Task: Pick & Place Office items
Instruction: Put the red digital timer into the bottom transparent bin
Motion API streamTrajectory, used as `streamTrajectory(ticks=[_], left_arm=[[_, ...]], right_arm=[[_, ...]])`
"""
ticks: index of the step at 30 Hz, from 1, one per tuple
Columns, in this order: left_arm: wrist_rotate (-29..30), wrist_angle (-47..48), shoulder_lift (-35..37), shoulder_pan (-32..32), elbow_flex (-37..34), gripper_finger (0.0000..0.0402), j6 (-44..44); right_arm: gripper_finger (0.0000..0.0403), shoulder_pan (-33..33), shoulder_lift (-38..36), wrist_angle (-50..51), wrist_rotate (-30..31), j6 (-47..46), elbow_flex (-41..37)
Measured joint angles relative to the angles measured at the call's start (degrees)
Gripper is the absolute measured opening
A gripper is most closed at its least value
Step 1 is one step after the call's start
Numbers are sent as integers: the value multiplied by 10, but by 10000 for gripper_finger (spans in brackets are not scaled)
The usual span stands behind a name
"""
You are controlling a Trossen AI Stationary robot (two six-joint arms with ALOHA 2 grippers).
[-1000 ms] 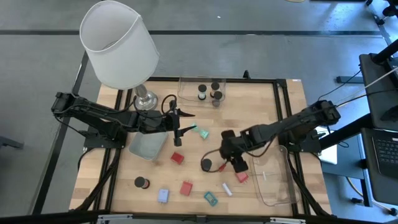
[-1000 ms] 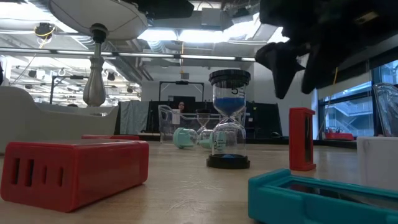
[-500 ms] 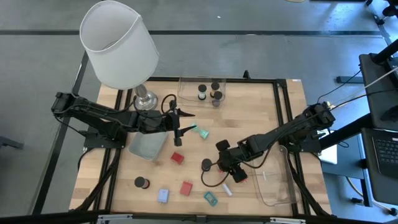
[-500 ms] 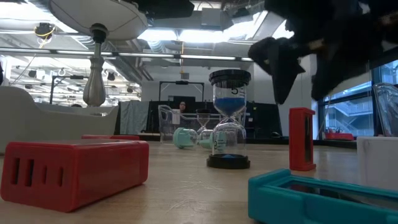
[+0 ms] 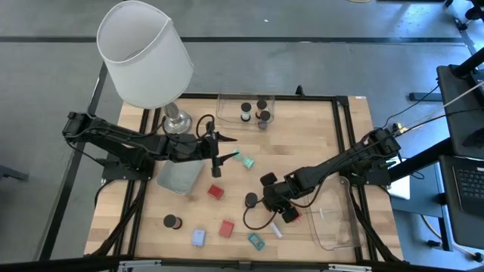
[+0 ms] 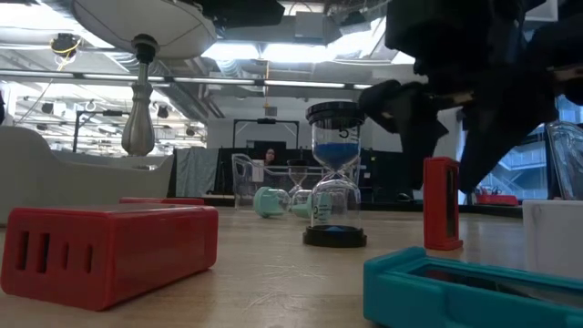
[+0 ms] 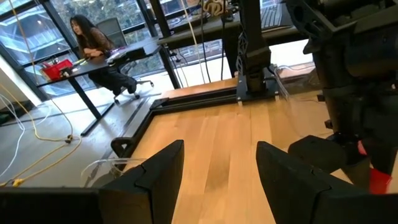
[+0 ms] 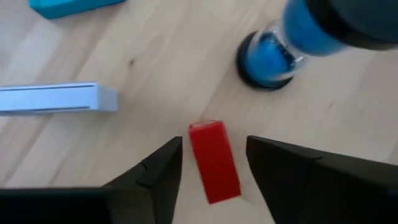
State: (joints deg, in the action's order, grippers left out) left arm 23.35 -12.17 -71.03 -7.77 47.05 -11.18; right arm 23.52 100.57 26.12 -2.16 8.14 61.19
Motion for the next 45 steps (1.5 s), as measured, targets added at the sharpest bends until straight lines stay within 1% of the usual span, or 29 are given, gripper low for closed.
streamTrajectory(ticks=[5, 9, 11, 15, 17, 20, 24, 27, 29, 33, 39, 42, 44, 45], left_arm=[[0, -1, 0, 0, 0, 198, -1], [0, -1, 0, 0, 0, 198, -1], [0, -1, 0, 0, 0, 198, -1], [0, -1, 0, 0, 0, 198, -1], [0, -2, 0, 0, 0, 198, 0], [0, -1, 0, 0, 0, 198, 0], [0, 0, 0, 0, 0, 198, 0], [0, 2, 0, 0, 0, 198, 0], [0, 2, 0, 0, 0, 198, 0], [0, 2, 0, 0, 0, 198, 0], [0, 3, 0, 0, 0, 198, 0], [0, 3, 0, 0, 0, 198, 0], [0, 2, 0, 0, 0, 198, 0], [0, 2, 0, 0, 0, 198, 0]], right_arm=[[117, 0, 0, -1, -36, -5, 0], [71, 0, -2, 0, -63, -29, 0], [64, -2, -3, 4, -80, -41, 3], [64, -3, -17, 36, -87, -61, 27], [71, -3, -30, 77, -72, -63, 44], [84, -3, -61, 130, -27, -64, 68], [75, -5, -124, 201, 28, -90, 78], [65, -8, -182, 266, 60, -160, 78], [66, -6, -219, 300, 81, -214, 78], [79, 16, -289, 325, 118, -312, 58], [70, 82, -372, 329, 161, -466, -36], [69, 109, -391, 327, 161, -538, -87], [74, 126, -398, 316, 162, -574, -109], [76, 134, -398, 327, 160, -587, -121]])
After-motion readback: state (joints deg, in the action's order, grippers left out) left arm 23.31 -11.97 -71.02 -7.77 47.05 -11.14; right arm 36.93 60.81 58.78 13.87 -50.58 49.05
